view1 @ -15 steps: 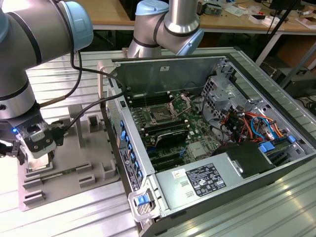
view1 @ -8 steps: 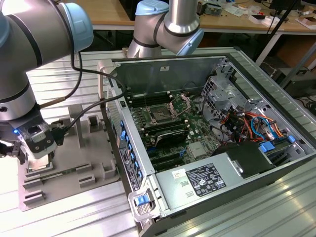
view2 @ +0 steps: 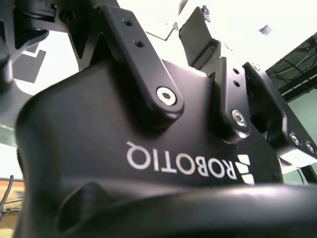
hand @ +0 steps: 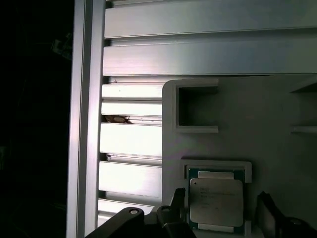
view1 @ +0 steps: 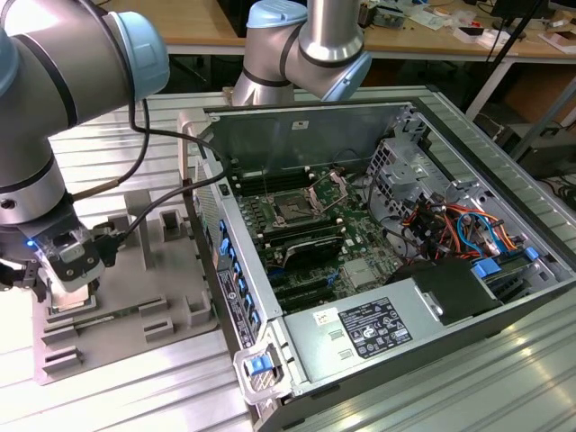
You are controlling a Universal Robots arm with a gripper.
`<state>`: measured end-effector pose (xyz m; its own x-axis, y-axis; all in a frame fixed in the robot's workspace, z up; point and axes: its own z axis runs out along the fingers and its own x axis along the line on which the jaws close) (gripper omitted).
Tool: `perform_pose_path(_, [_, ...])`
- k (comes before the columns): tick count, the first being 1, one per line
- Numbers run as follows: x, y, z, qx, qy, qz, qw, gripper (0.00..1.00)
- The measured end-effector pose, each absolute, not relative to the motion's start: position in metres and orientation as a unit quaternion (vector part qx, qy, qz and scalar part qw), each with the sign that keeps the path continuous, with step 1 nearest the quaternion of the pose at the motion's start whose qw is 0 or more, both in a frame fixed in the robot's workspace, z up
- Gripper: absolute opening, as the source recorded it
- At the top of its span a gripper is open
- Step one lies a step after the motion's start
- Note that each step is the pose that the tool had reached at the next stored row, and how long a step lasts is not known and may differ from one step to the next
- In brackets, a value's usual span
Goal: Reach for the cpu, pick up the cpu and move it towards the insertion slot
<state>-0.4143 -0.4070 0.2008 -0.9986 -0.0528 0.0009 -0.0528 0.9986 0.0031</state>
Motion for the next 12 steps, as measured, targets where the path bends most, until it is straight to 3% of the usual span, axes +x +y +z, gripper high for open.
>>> perform_pose_path(12, [-0.4152, -0.4069, 0.1918, 0.027, -1.000, -0.004, 0.000, 0.66])
